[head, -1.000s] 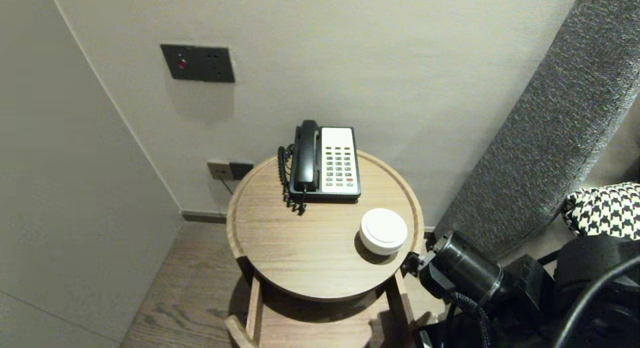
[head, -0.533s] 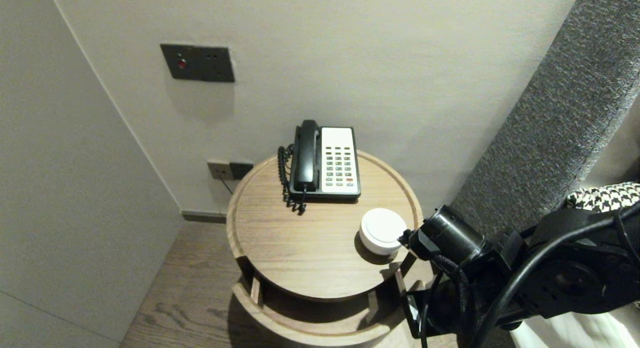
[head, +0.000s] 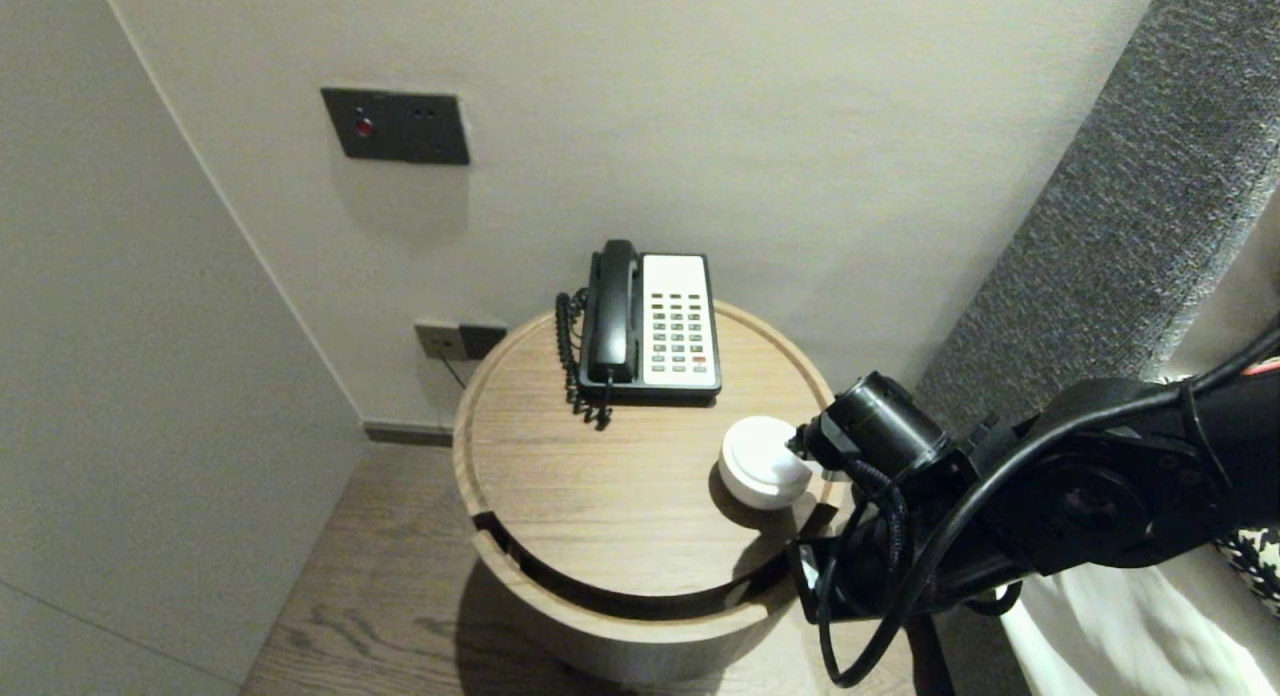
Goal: Close the nightstand drawer
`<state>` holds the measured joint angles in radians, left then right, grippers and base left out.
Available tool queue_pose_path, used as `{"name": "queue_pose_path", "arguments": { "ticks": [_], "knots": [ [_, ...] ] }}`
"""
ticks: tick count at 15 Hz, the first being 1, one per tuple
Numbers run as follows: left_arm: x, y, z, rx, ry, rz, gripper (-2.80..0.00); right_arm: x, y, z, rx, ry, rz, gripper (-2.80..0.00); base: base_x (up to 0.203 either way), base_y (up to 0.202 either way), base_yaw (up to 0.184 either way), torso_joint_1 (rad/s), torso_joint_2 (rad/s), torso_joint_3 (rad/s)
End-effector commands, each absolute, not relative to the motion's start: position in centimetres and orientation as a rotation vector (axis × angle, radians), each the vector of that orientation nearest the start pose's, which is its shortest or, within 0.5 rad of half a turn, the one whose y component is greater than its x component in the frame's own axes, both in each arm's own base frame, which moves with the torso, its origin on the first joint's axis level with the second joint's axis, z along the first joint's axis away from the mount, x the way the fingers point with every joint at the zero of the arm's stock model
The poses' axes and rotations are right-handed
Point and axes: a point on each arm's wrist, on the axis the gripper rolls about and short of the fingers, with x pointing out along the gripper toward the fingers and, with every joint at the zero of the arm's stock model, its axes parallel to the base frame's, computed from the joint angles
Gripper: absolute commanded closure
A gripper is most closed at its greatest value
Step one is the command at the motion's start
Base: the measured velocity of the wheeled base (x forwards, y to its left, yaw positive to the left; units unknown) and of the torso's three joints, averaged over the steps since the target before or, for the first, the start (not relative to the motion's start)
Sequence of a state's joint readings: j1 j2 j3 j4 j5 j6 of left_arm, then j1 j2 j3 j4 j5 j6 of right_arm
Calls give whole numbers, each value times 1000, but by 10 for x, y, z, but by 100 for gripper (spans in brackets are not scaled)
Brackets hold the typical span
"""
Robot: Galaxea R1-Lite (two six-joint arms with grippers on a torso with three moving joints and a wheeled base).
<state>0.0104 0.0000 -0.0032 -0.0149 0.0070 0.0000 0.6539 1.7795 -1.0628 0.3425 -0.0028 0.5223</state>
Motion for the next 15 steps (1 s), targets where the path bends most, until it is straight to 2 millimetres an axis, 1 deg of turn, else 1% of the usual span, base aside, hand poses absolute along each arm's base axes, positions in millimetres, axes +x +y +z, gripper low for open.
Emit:
{"name": "queue_pose_path", "arguments": {
  "ticks": [1, 4, 8, 11, 15],
  "knots": [
    [-23, 0, 78, 0, -20, 18, 0, 240, 179, 146, 121, 1127, 293, 0, 0, 0, 0, 0, 0, 0],
    [-23, 0, 78, 0, -20, 19, 0, 245, 179, 146, 117, 1116, 286, 0, 0, 0, 0, 0, 0, 0],
    [-23, 0, 78, 0, -20, 18, 0, 248, 180, 150, 108, 1093, 273, 0, 0, 0, 0, 0, 0, 0],
    [-23, 0, 78, 0, -20, 18, 0, 247, 181, 150, 107, 1096, 272, 0, 0, 0, 0, 0, 0, 0],
    [-23, 0, 78, 0, -20, 18, 0, 241, 179, 148, 99, 1109, 273, 0, 0, 0, 0, 0, 0, 0]
  ]
}}
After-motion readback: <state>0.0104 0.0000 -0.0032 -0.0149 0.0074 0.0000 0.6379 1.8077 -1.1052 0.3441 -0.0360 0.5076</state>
